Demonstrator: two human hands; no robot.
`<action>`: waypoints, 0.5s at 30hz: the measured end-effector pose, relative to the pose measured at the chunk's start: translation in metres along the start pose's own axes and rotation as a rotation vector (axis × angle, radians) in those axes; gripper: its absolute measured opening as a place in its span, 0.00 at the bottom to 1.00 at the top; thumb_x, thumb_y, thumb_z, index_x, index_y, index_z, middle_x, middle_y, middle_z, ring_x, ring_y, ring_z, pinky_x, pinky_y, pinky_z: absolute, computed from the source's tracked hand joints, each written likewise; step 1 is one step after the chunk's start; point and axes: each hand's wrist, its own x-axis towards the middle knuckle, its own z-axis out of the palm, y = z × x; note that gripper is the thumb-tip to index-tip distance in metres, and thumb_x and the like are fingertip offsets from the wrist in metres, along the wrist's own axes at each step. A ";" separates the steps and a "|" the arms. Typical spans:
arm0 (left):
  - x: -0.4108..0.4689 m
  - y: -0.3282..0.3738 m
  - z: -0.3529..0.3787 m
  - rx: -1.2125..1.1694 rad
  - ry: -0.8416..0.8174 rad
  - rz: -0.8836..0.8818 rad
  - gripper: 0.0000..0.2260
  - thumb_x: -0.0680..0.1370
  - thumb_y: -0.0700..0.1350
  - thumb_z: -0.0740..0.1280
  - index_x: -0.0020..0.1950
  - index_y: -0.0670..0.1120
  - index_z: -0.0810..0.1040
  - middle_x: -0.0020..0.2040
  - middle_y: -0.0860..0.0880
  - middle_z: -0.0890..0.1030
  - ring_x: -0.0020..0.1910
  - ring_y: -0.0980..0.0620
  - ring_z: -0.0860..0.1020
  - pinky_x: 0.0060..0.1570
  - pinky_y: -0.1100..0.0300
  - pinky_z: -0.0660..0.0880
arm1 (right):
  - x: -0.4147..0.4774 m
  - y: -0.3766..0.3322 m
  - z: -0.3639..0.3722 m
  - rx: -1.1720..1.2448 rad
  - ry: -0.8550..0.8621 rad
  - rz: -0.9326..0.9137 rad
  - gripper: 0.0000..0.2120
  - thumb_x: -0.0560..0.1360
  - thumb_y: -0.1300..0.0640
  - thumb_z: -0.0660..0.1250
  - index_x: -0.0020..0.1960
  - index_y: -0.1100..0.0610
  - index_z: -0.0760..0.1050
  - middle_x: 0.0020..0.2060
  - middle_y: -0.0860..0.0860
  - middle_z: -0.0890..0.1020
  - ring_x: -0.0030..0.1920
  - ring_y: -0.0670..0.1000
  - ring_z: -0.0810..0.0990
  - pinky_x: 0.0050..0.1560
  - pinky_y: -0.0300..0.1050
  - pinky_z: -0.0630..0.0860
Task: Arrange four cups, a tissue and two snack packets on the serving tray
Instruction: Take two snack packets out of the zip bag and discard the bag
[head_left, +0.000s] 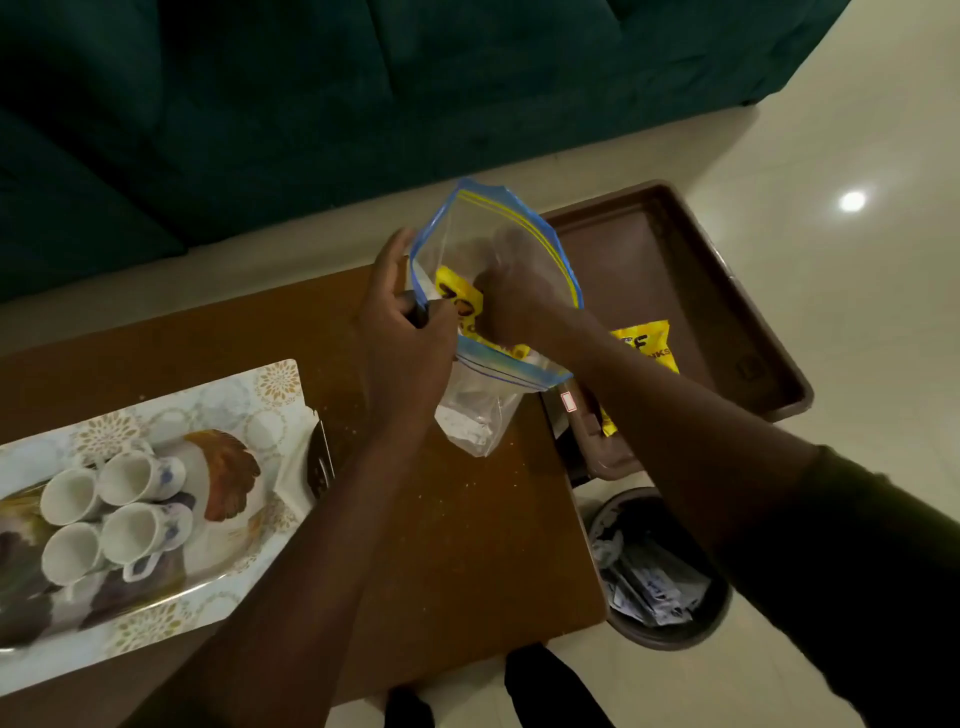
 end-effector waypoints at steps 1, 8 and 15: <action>0.000 0.002 0.003 0.022 0.017 -0.010 0.27 0.75 0.37 0.65 0.74 0.50 0.68 0.32 0.51 0.78 0.27 0.59 0.74 0.26 0.64 0.72 | -0.007 0.002 -0.014 -0.005 0.044 -0.035 0.10 0.75 0.58 0.62 0.53 0.60 0.77 0.53 0.57 0.81 0.55 0.58 0.79 0.50 0.45 0.71; -0.005 0.011 0.021 0.108 0.035 -0.036 0.29 0.75 0.39 0.66 0.76 0.49 0.63 0.43 0.50 0.80 0.33 0.65 0.75 0.32 0.79 0.69 | -0.051 0.022 -0.110 0.113 0.181 -0.099 0.17 0.73 0.61 0.63 0.61 0.59 0.73 0.55 0.58 0.80 0.46 0.56 0.77 0.41 0.43 0.69; -0.008 0.019 0.030 0.139 0.076 -0.030 0.29 0.75 0.37 0.64 0.75 0.48 0.63 0.54 0.42 0.82 0.36 0.57 0.77 0.30 0.77 0.69 | -0.077 0.104 -0.180 -0.083 0.248 0.091 0.20 0.76 0.64 0.64 0.67 0.64 0.71 0.63 0.64 0.76 0.60 0.62 0.76 0.49 0.49 0.75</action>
